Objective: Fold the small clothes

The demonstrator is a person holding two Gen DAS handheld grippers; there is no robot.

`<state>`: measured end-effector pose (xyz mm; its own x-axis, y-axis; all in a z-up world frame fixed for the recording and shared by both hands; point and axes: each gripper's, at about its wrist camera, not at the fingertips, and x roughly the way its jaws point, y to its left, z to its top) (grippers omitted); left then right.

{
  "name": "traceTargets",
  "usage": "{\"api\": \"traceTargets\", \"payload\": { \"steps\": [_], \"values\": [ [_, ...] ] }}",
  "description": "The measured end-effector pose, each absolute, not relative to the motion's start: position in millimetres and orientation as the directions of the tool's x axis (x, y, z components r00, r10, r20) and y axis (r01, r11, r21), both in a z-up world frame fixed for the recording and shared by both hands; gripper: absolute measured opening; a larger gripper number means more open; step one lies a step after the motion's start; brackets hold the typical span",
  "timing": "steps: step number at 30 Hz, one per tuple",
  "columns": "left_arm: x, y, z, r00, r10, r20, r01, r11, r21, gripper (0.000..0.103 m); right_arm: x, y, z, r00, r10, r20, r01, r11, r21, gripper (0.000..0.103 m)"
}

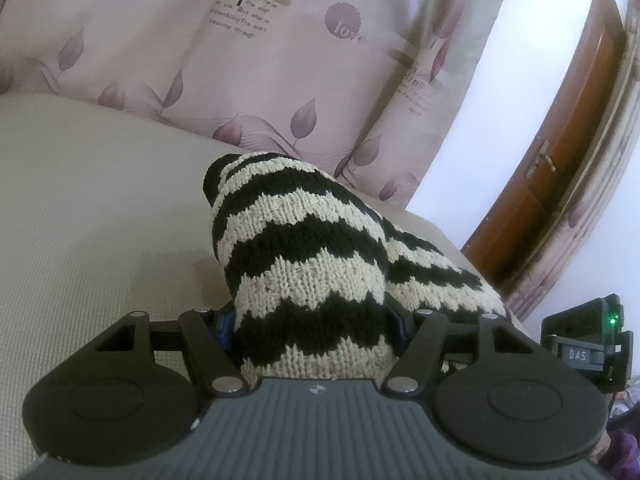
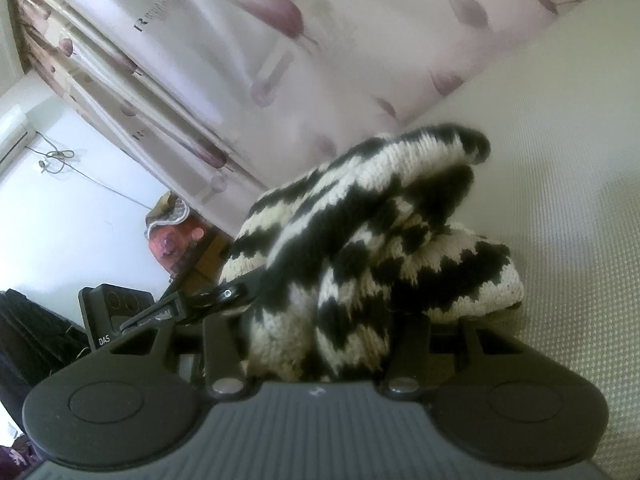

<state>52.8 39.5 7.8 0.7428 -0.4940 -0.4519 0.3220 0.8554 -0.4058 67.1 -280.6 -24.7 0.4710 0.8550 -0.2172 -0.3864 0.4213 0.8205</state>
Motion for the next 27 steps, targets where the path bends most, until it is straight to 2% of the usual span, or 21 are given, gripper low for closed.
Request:
{"api": "traceTargets", "payload": {
  "steps": [8, 12, 17, 19, 20, 22, 24, 27],
  "values": [
    [57.0, 38.7, -6.5, 0.745, -0.473, -0.469, 0.307, 0.869, -0.389, 0.066, 70.5, -281.8, -34.2, 0.466, 0.851, -0.244, -0.377, 0.44, 0.815, 0.048],
    [61.3, 41.3, -22.1, 0.746, -0.453, -0.488, 0.293, 0.882, -0.37, 0.07, 72.6, -281.8, -41.6, 0.462, 0.846, -0.267, -0.373, 0.458, 0.806, 0.048],
    [59.0, 47.0, -32.1, 0.775, -0.413, -0.478, 0.277, 0.902, -0.331, 0.086, 73.4, -285.0, -51.9, 0.457, 0.842, -0.288, -0.367, 0.473, 0.801, 0.051],
    [55.1, 44.2, -31.2, 0.802, -0.367, -0.471, 0.264, 0.926, -0.27, 0.1, 72.5, -285.1, -55.0, 0.459, 0.83, -0.315, -0.37, 0.502, 0.782, 0.053],
    [53.9, 43.4, -31.6, 0.809, -0.358, -0.467, 0.263, 0.93, -0.257, 0.101, 71.3, -284.8, -56.4, 0.461, 0.823, -0.332, -0.372, 0.519, 0.769, 0.056],
    [53.0, 43.6, -33.0, 0.81, -0.36, -0.462, 0.262, 0.929, -0.262, 0.103, 67.2, -283.1, -59.5, 0.473, 0.805, -0.358, -0.384, 0.554, 0.739, 0.054],
    [51.3, 44.8, -33.5, 0.82, -0.351, -0.452, 0.25, 0.93, -0.269, 0.103, 63.2, -280.9, -58.5, 0.485, 0.795, -0.365, -0.401, 0.573, 0.715, 0.056],
    [41.4, 42.8, -30.4, 0.856, -0.301, -0.422, 0.214, 0.947, -0.241, 0.103, 56.0, -279.2, -53.7, 0.526, 0.762, -0.377, -0.41, 0.616, 0.673, 0.065]
  ]
}}
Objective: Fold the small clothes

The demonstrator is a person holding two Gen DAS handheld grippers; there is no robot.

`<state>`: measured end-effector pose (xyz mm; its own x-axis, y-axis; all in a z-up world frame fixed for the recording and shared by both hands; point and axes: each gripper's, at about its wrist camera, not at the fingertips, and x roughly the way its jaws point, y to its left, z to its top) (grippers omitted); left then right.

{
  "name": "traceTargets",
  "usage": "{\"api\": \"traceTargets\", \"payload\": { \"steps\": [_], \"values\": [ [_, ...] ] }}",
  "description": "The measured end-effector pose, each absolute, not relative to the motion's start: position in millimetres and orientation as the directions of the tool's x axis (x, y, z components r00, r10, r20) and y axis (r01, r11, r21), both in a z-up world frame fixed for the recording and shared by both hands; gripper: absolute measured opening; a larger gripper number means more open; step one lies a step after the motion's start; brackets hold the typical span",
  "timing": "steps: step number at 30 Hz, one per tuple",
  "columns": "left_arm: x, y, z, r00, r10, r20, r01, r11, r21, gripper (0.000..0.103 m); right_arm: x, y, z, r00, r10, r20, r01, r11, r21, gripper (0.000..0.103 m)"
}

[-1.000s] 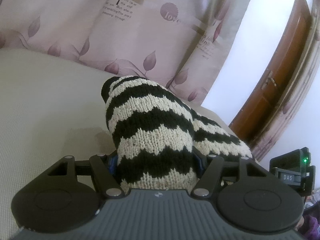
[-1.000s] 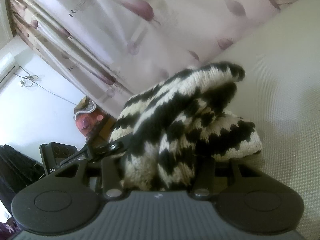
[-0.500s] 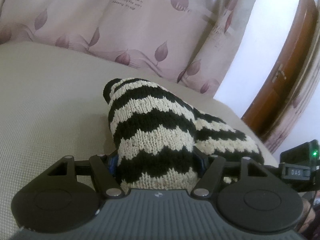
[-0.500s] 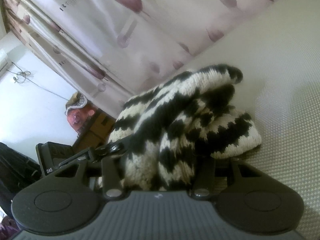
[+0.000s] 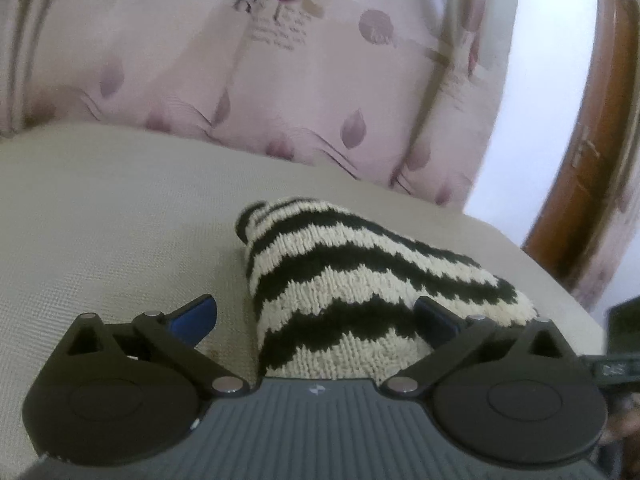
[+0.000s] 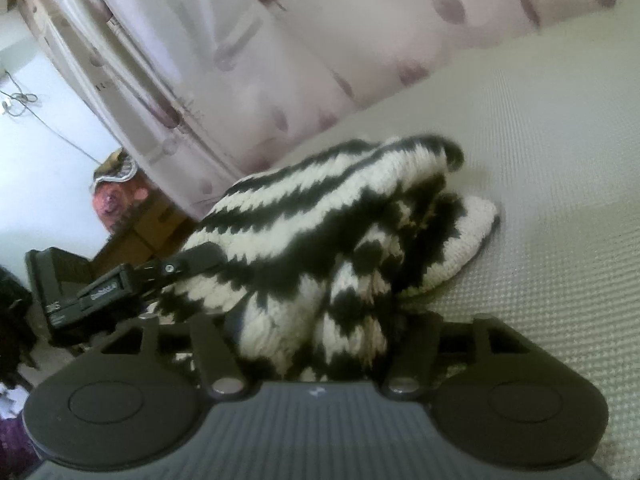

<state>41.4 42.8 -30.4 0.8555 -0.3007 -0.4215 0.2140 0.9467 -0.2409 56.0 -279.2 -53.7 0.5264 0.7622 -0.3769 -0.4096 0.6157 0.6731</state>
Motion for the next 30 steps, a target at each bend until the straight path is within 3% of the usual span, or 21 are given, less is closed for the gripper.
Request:
{"api": "traceTargets", "payload": {
  "steps": [3, 6, 9, 13, 17, 26, 30],
  "values": [
    [27.0, 34.1, -23.0, 0.898, -0.201, -0.391, 0.154, 0.977, -0.148, 0.103, 32.0, -272.8, -36.1, 0.622, 0.684, -0.382, -0.42, 0.703, 0.574, 0.068],
    [16.5, 23.8, -12.4, 0.924, -0.112, -0.366, 0.093, 0.993, -0.067, 0.103, 1.4, -263.7, -15.5, 0.726, 0.582, -0.366, -0.394, 0.789, 0.472, 0.084],
    [5.7, 17.7, -0.9, 0.945, -0.085, -0.315, 0.079, 0.996, -0.032, 0.103, -35.3, -259.0, 3.5, 0.835, 0.486, -0.259, -0.367, 0.841, 0.398, 0.102],
    [-15.6, 3.9, 13.5, 0.976, -0.008, -0.217, 0.02, 0.998, 0.054, 0.103, -70.9, -252.1, 19.5, 0.892, 0.419, -0.169, -0.355, 0.881, 0.312, 0.103],
    [-25.2, -14.7, 26.3, 0.975, 0.045, -0.218, -0.013, 0.99, 0.143, 0.103, -88.5, -250.1, 26.7, 0.911, 0.395, -0.121, -0.343, 0.886, 0.313, 0.103],
    [-40.9, 2.2, 46.3, 0.974, 0.018, -0.227, -0.038, 0.996, -0.084, 0.103, -110.3, -246.1, 34.9, 0.915, 0.394, -0.092, -0.353, 0.888, 0.293, 0.103],
    [-45.9, 16.7, 49.5, 0.974, -0.058, -0.221, 0.017, 0.983, -0.185, 0.103, -114.9, -242.7, 34.1, 0.911, 0.399, -0.103, -0.359, 0.891, 0.279, 0.103]
  ]
}}
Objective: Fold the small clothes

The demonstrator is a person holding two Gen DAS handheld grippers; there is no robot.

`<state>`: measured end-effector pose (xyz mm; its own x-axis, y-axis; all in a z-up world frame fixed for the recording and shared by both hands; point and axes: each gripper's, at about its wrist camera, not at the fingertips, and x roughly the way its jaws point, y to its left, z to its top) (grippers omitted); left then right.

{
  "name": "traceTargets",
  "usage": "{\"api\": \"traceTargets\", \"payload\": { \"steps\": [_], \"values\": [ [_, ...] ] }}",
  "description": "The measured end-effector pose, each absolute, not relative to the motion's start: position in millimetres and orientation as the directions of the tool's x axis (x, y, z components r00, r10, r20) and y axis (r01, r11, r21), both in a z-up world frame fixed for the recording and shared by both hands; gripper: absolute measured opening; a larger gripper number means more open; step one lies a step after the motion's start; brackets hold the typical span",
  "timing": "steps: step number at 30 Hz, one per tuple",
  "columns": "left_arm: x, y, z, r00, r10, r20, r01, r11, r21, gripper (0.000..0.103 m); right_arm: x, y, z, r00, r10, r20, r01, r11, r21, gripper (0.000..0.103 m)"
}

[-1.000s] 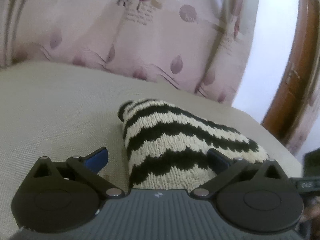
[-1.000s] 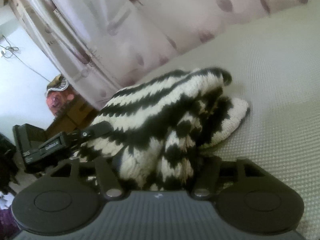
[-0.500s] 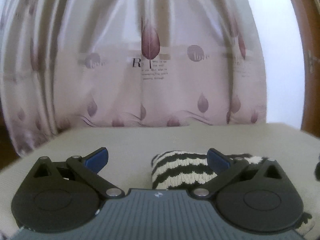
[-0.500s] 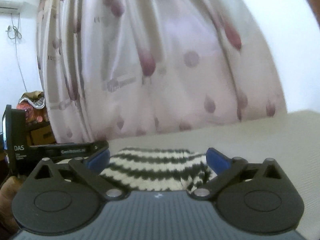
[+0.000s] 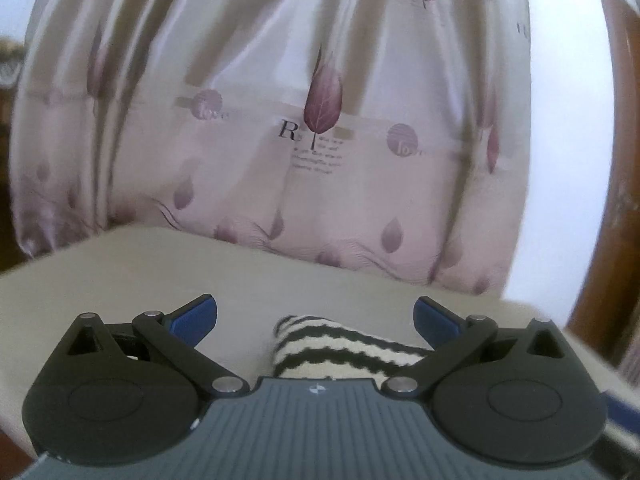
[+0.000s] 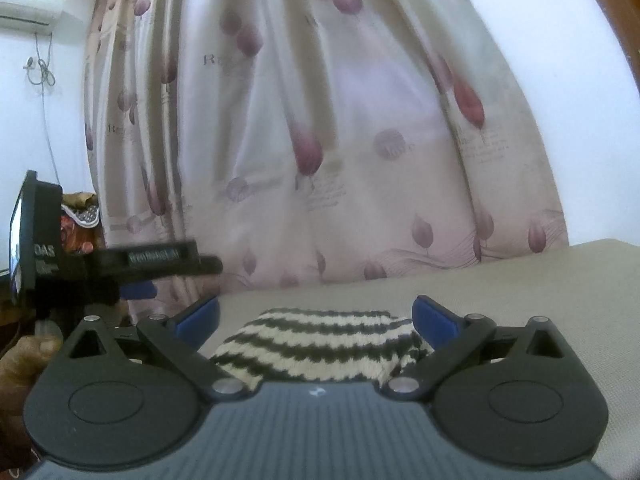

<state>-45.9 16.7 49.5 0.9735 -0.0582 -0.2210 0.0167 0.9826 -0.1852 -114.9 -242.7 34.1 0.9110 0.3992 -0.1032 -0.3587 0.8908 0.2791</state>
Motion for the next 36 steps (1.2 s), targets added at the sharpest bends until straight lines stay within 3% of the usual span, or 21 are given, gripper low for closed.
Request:
{"api": "traceTargets", "payload": {
  "steps": [13, 19, 36],
  "values": [
    [-65.7, -9.0, 51.5, 0.987, -0.038, -0.155, 0.037, 0.999, -0.01, 0.103, -123.3, -235.0, 31.1, 0.897, 0.422, -0.13, -0.38, 0.888, 0.259, 0.103],
    [-68.4, -23.7, 45.0, 0.984, -0.05, -0.171, 0.058, 0.997, 0.041, 0.103, -126.3, -233.6, 32.0, 0.901, 0.414, -0.131, -0.373, 0.893, 0.251, 0.103],
    [-65.7, -30.5, 30.9, 0.972, -0.062, -0.227, 0.07, 0.997, 0.026, 0.103, -129.7, -231.2, 32.0, 0.911, 0.391, -0.133, -0.357, 0.907, 0.223, 0.103]
  ]
}}
